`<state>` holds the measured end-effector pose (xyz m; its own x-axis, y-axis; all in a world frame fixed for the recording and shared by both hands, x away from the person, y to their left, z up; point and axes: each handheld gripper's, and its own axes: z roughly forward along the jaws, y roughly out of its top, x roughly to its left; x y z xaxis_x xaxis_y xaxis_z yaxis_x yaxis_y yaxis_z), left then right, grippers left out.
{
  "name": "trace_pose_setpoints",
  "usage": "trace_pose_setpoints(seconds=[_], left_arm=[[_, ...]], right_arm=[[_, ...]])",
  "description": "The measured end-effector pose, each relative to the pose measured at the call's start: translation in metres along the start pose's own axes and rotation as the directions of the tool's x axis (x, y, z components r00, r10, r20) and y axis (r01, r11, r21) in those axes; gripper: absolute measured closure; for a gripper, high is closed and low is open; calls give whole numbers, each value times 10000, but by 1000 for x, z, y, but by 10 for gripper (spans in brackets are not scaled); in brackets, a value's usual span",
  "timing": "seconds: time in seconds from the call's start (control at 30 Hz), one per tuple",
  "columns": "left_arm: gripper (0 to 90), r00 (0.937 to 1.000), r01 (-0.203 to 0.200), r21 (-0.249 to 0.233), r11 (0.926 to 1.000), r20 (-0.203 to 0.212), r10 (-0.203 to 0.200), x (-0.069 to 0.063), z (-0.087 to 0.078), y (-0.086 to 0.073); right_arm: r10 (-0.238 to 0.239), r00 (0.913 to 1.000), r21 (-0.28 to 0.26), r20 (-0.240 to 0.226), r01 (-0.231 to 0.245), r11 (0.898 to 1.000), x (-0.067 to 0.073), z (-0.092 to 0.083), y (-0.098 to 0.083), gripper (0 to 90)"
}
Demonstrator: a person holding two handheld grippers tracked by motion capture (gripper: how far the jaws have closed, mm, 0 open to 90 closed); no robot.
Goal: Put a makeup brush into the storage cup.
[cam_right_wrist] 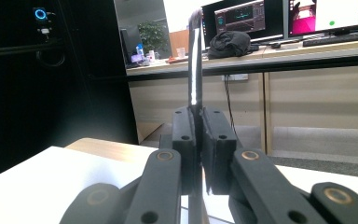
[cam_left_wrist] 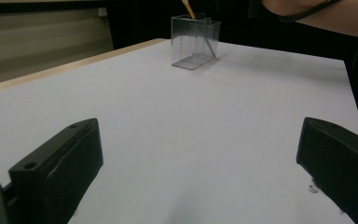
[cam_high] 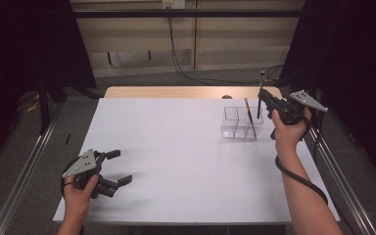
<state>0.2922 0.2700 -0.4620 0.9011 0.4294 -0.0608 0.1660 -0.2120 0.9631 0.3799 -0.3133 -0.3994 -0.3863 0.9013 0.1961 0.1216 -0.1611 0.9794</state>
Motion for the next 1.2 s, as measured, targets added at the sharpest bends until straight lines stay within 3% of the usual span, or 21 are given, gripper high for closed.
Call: trace_pose_setpoints(seconds=[1.2], left_arm=[[3, 10000, -80, 25, 10000, -55, 80, 1, -2, -1]], right_arm=[[-100, 9996, 225, 256, 95, 9997, -1, 7, -12, 850]])
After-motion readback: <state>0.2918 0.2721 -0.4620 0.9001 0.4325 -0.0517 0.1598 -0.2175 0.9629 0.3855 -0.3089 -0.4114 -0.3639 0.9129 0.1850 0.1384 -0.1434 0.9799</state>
